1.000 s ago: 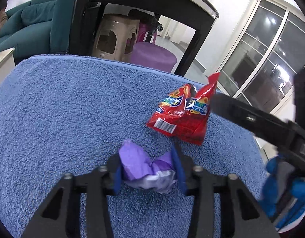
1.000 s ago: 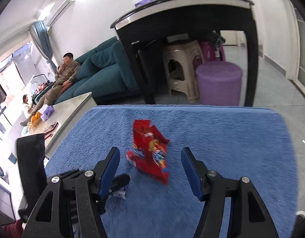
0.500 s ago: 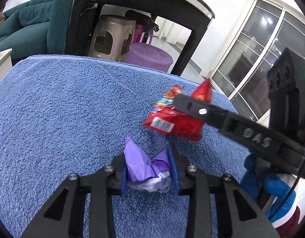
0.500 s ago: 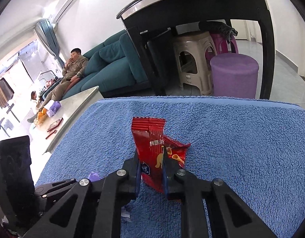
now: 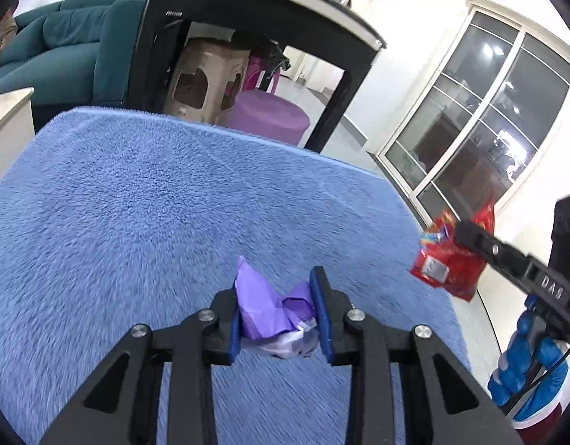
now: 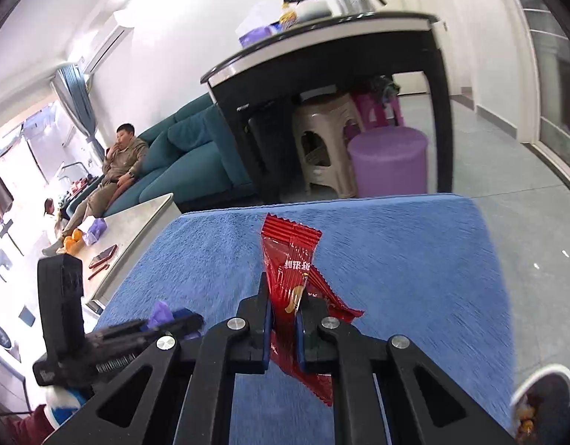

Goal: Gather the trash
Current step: 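Carry the purple wrapper and red chip bag to the bin and open both tools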

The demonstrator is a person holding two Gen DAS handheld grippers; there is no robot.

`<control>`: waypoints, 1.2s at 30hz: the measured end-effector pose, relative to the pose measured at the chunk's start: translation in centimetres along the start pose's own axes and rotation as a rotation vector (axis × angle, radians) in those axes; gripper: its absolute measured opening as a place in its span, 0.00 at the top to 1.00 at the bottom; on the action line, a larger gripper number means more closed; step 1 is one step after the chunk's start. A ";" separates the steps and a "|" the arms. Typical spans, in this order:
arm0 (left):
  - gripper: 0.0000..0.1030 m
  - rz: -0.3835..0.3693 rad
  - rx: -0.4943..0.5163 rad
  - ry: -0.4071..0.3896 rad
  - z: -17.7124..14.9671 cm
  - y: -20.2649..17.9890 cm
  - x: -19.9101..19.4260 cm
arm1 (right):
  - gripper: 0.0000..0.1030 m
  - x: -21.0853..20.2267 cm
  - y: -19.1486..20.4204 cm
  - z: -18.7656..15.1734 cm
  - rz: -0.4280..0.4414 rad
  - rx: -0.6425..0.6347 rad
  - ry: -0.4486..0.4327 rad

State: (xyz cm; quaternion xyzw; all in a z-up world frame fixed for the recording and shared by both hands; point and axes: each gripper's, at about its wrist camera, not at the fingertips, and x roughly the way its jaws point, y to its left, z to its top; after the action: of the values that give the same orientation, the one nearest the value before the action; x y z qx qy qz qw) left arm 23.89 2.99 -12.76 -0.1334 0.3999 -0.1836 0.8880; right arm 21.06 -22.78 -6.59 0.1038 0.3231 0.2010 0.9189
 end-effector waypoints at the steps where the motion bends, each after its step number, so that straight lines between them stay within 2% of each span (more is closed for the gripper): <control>1: 0.71 -0.003 0.007 -0.001 -0.2 -0.6 -0.7 | 0.91 -1.2 -0.1 -0.4 -0.003 0.007 -0.006; 6: 0.71 -0.036 0.047 0.001 -1.1 -4.6 -3.8 | 0.91 -7.6 -1.5 -2.8 -0.040 0.052 -0.047; 9: 0.71 -0.073 0.090 0.004 -1.4 -8.3 -4.9 | 0.91 -11.5 -2.8 -4.0 -0.073 0.079 -0.082; 15: 0.71 -0.161 0.211 0.056 -1.7 -17.6 -3.4 | 0.91 -18.9 -6.9 -6.1 -0.171 0.123 -0.153; 20: 0.71 -0.246 0.309 0.139 -3.0 -27.1 0.7 | 0.91 -23.0 -11.6 -7.9 -0.270 0.178 -0.186; 25: 0.71 -0.267 0.398 0.227 -5.0 -35.4 7.2 | 0.91 -24.2 -18.1 -10.7 -0.353 0.284 -0.168; 30: 0.68 -0.258 0.391 0.338 -6.4 -39.7 14.8 | 0.91 -22.9 -24.7 -14.1 -0.405 0.389 -0.115; 33: 0.65 -0.256 0.382 0.387 -7.2 -40.9 18.6 | 0.91 -21.6 -28.0 -16.2 -0.422 0.448 -0.075; 36: 0.58 -0.270 0.369 0.437 -7.9 -41.4 21.4 | 0.88 -19.8 -30.5 -17.6 -0.436 0.495 -0.037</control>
State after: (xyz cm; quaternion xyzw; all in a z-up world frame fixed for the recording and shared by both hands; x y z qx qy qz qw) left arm 21.91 -44.08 -16.16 0.0207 0.5198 -0.3936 0.7580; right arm 5.06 -57.68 -18.94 0.2560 0.3599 -0.0868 0.8930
